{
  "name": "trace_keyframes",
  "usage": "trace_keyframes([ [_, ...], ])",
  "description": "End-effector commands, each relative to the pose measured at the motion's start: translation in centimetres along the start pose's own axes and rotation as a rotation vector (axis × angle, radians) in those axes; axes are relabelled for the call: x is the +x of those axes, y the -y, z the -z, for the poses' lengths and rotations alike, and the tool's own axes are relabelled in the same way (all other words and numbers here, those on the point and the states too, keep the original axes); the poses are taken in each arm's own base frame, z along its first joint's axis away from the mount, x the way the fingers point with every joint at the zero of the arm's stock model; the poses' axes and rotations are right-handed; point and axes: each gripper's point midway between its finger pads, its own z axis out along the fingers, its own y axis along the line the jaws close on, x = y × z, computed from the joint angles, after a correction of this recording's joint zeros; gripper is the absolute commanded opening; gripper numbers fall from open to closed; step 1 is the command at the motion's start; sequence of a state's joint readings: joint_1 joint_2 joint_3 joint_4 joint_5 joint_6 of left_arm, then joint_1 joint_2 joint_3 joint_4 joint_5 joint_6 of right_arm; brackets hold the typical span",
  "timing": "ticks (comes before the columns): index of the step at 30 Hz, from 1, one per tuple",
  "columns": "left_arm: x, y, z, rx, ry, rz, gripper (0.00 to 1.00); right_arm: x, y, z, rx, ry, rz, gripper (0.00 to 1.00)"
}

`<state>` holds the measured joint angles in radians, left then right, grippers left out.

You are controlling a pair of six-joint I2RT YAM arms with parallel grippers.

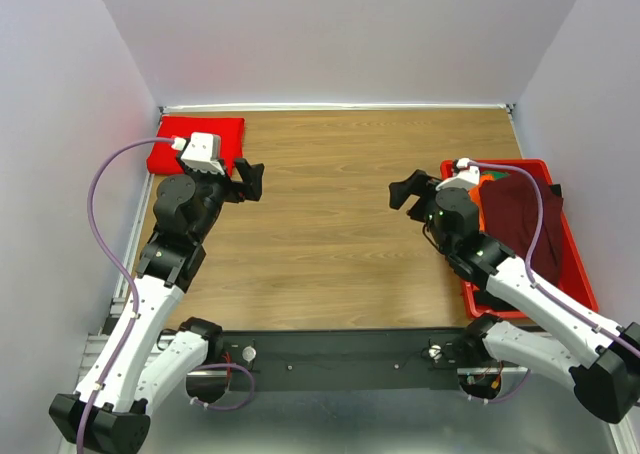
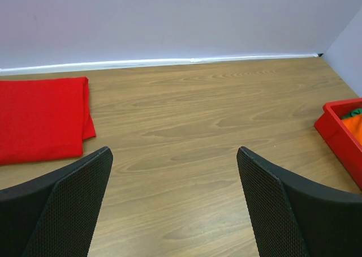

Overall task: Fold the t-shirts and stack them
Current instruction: Grab the tshirt from the pile

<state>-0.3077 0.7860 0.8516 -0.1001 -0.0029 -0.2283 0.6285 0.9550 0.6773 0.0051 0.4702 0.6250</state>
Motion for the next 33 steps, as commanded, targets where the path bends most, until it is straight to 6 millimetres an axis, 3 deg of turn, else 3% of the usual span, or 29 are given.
trace_keyframes([
  [1, 0.2, 0.2, 0.3, 0.017, -0.001, -0.015, 0.98, -0.4, 0.9, 0.2, 0.057, 0.014, -0.01, 1.0],
  [7, 0.4, 0.2, 0.2, 0.018, -0.009, -0.013, 0.98, -0.9, 2.6, -0.5, 0.19, 0.01, 0.059, 1.0],
  [10, 0.4, 0.2, 0.2, 0.016, -0.007, -0.012, 0.98, -2.6, 6.3, -1.2, 0.41, 0.042, 0.118, 1.0],
  [11, 0.4, 0.2, 0.2, 0.016, -0.008, -0.01, 0.98, -2.0, 7.9, -1.5, 0.47, 0.003, 0.143, 1.0],
  [12, 0.4, 0.2, 0.2, 0.018, -0.007, -0.009, 0.98, -2.5, 8.9, -1.7, 0.498, -0.005, 0.128, 1.0],
  [13, 0.3, 0.3, 0.2, 0.021, -0.006, -0.009, 0.98, -3.7, 11.6, -1.9, 0.567, 0.006, 0.084, 1.0],
  [17, 0.4, 0.4, 0.3, 0.029, -0.006, -0.007, 0.99, -4.3, 16.7, -1.9, 0.675, -0.016, -0.027, 1.0],
  [22, 0.8, 0.9, 0.0, 0.057, -0.021, -0.003, 0.98, -6.5, 20.6, -1.6, 0.823, 0.048, -0.063, 1.0],
  [26, 0.8, 1.2, 0.0, 0.074, -0.024, -0.001, 0.98, -8.1, 25.0, -2.3, 0.961, 0.071, -0.107, 1.0],
  [33, 0.6, 1.2, 0.4, 0.072, -0.012, -0.001, 0.98, -6.0, 29.0, -2.7, 1.073, 0.009, -0.125, 1.0],
])
